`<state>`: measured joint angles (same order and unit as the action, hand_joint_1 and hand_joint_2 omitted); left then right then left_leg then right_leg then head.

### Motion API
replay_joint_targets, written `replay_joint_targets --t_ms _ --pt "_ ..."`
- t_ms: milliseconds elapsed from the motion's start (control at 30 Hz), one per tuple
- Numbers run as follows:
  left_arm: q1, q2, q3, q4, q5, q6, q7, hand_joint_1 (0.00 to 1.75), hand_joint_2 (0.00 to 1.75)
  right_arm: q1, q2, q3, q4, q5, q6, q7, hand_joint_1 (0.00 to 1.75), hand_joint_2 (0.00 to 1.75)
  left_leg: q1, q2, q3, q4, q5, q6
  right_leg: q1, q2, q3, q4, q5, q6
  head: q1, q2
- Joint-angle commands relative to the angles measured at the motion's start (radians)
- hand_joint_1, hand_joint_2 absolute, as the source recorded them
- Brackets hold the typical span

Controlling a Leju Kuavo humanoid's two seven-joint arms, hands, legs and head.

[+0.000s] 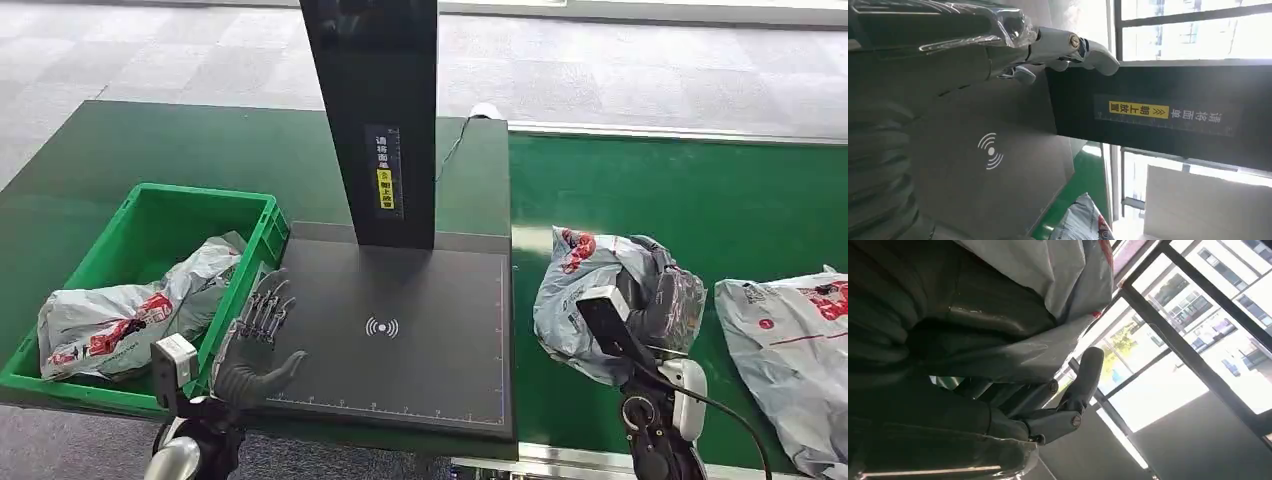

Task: Moved the parcel from conveyor to table for the left to box.

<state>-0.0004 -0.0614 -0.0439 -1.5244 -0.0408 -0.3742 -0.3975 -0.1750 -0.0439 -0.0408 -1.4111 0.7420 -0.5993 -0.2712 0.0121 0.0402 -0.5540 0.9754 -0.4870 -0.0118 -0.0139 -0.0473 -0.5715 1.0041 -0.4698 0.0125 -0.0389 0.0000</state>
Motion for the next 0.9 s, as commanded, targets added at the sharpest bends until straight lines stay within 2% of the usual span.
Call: replay_joint_targets --t_ms 33,333,367,400,433,467,500,533,600,700,767,800,900 --pt "-0.012 0.006 0.001 0.033 0.001 -0.002 0.000 0.00 1.75 -0.033 0.018 -0.020 0.007 -0.008 0.004 -0.001 1.75 1.75 0.000 -0.001 0.001 0.000 0.000 0.001 0.000 0.004 0.000 0.000 0.000 -0.001 0.000 0.000" --pt "-0.012 0.006 0.001 0.033 0.001 -0.002 0.000 0.00 1.75 -0.033 0.018 -0.020 0.007 -0.008 0.004 -0.001 1.75 1.75 0.000 -0.001 0.001 0.000 0.000 0.001 0.000 0.004 0.000 0.000 0.001 -0.001 0.000 0.000" --pt "-0.079 0.046 -0.049 0.102 0.016 -0.058 -0.029 0.00 1.75 -0.013 -0.135 0.231 -0.009 -0.259 0.255 -0.252 1.75 1.75 0.000 -0.001 0.000 0.000 0.000 0.000 0.000 0.003 0.000 0.000 0.000 -0.001 0.000 0.000" --pt "-0.133 0.048 -0.057 0.171 0.025 -0.043 -0.046 0.00 1.75 0.015 -0.033 0.349 0.015 -0.260 0.632 -0.290 1.75 1.75 0.000 -0.002 0.001 0.000 0.000 0.001 0.000 0.005 0.000 -0.001 0.001 -0.001 0.000 0.000" --pt "-0.160 0.046 -0.060 0.206 0.030 -0.033 -0.052 0.00 1.75 0.016 0.003 0.399 0.039 -0.242 0.666 -0.278 1.75 1.75 0.000 -0.004 0.000 0.000 0.001 0.001 0.000 0.002 0.000 0.000 0.001 -0.001 0.000 0.000" --pt "-0.160 0.043 -0.058 0.204 0.031 -0.023 -0.056 0.00 1.75 0.009 0.024 0.400 0.033 -0.303 0.468 -0.256 1.75 1.75 0.001 -0.001 0.001 -0.001 0.001 0.000 0.001 0.003 0.001 -0.001 0.001 -0.001 0.000 0.000" --pt "-0.148 0.042 -0.058 0.187 0.032 -0.019 -0.056 0.00 1.75 0.001 0.008 0.394 0.004 -0.346 0.393 -0.246 1.75 1.75 0.002 0.000 0.003 -0.003 0.001 -0.001 0.001 0.007 0.002 -0.002 0.002 -0.002 0.001 0.000" --pt "-0.131 0.039 -0.055 0.168 0.033 -0.011 -0.051 0.00 1.75 0.004 0.022 0.330 -0.030 -0.419 0.314 -0.243 1.75 1.75 0.001 -0.001 0.000 -0.002 0.001 0.000 0.000 0.005 0.000 -0.001 0.002 -0.002 0.002 0.000" --pt "-0.108 0.041 -0.060 0.149 0.034 -0.005 -0.045 0.00 1.75 0.006 0.019 0.234 -0.083 -0.549 0.285 -0.246 1.75 1.75 0.001 0.004 0.003 -0.001 0.000 -0.001 0.001 0.010 -0.001 0.000 0.001 -0.003 -0.001 0.000" --pt "-0.098 0.044 -0.060 0.142 0.036 0.001 -0.044 0.00 1.75 0.019 0.019 0.175 -0.111 -0.640 0.314 -0.240 1.75 1.75 0.001 0.000 0.002 -0.001 0.001 0.001 0.001 0.007 -0.001 -0.001 0.001 -0.002 -0.003 0.000" --pt "-0.097 0.043 -0.059 0.141 0.037 0.001 -0.044 0.00 1.75 0.026 0.005 0.211 -0.092 -0.681 0.439 -0.201 1.75 1.75 0.001 0.000 0.001 -0.001 0.000 0.001 0.001 0.008 0.000 -0.001 0.001 -0.001 -0.002 0.000" --pt "-0.100 0.049 -0.060 0.147 0.037 0.001 -0.045 0.00 1.75 0.009 -0.056 0.323 -0.056 -0.648 0.684 -0.107 1.75 1.75 0.001 0.001 0.002 -0.001 0.000 0.001 0.001 0.009 0.000 -0.001 0.001 -0.001 -0.003 0.000" --pt "-0.102 0.057 -0.050 0.153 0.037 -0.002 -0.047 0.00 1.75 0.002 -0.014 0.362 0.012 -0.600 0.700 -0.136 1.75 1.75 0.001 0.006 0.003 -0.002 0.000 0.000 0.001 0.012 0.001 -0.002 0.002 -0.002 -0.003 0.000"
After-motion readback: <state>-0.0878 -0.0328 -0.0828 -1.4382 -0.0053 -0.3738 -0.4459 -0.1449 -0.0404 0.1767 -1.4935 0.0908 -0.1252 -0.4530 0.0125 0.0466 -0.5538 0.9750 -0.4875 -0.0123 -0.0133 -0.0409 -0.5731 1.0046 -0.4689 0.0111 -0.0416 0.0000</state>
